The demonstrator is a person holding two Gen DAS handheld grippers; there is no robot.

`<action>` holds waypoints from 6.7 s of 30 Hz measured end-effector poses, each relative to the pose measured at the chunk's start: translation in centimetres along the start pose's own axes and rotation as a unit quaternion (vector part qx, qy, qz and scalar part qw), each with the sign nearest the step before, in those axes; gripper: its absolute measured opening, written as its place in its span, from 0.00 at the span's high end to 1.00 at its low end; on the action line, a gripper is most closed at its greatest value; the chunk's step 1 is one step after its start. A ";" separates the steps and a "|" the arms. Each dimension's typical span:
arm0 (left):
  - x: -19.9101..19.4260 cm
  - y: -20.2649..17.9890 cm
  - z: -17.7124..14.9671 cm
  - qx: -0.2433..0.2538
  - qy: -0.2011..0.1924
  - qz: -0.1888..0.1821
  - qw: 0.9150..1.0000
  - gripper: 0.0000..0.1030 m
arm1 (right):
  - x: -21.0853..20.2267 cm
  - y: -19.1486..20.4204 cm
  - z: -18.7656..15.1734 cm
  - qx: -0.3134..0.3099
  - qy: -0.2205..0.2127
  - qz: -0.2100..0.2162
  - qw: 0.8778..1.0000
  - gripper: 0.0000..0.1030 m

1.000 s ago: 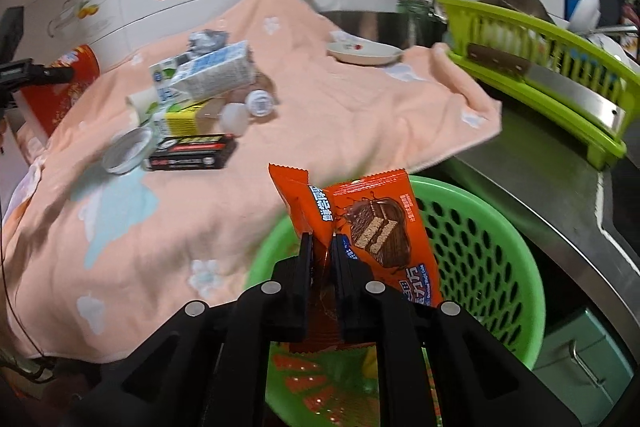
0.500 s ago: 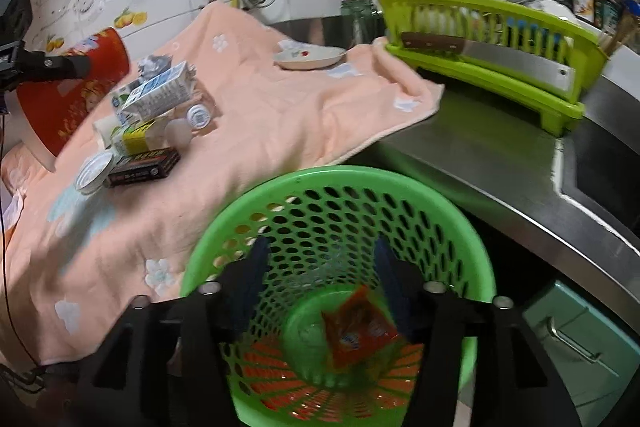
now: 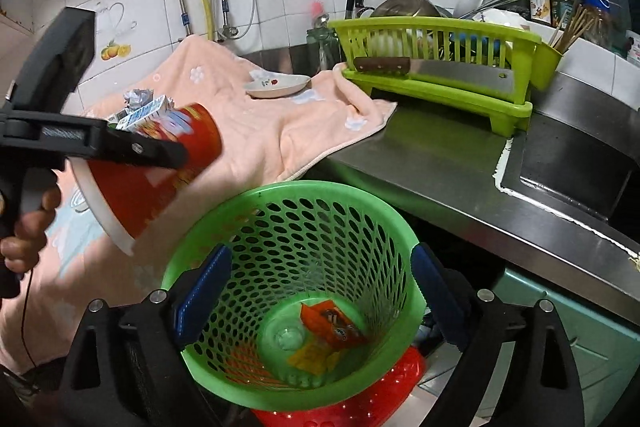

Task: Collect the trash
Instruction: 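Lower the red paper cup into the green basket and release it with left tool, then grasp the black glue box with right tool while left tool grasps white lid, then carry the glue box and white lid into the green basket and release both, then move both tools back over the towel toward the cartons and foil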

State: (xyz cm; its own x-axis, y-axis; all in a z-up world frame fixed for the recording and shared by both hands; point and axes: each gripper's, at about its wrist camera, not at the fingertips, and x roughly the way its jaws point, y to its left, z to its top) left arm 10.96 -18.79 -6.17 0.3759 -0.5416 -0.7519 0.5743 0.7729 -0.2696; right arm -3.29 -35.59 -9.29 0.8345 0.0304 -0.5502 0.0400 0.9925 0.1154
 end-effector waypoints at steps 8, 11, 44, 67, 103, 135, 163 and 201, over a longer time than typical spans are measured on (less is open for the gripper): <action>2.0 -1.2 0.1 0.001 0.010 -0.006 1.000 0.32 | -0.6 -0.5 -0.3 0.003 -0.005 -0.005 1.000 0.14; 2.4 -1.3 0.0 0.000 0.011 -0.008 1.000 0.28 | -0.7 -0.6 -0.3 0.006 -0.006 -0.002 1.000 0.14; -13.0 15.7 -3.8 -0.129 -0.073 0.167 0.975 0.26 | 8.2 15.4 6.2 -0.176 0.066 0.223 0.956 0.13; -14.9 23.6 -7.4 -0.208 -0.066 0.210 0.953 0.26 | 20.8 23.3 7.7 -0.250 0.154 0.294 0.910 0.13; -11.7 29.4 -7.9 -0.232 -0.021 0.196 0.953 0.40 | 20.3 28.9 5.8 -0.342 0.162 0.328 0.866 0.37; -12.6 28.8 -8.3 -0.239 -0.049 0.188 0.951 0.96 | 17.7 27.7 5.2 -0.288 0.141 0.298 0.899 0.55; -14.6 16.3 -3.5 -0.125 -0.098 0.128 0.979 0.96 | 8.0 15.1 4.5 -0.200 0.052 0.151 0.967 0.56; -1.0 0.9 -0.4 -0.010 -0.002 0.036 0.999 0.94 | 2.1 0.4 0.9 -0.055 0.019 0.014 0.998 0.27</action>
State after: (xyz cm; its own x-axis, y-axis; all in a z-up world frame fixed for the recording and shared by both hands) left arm 10.76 -17.45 -5.91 0.4191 -0.4863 -0.7668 0.5318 0.8159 -0.2268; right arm -1.02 -35.25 -9.70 0.8124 0.0613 -0.5799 -0.0458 0.9981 0.0413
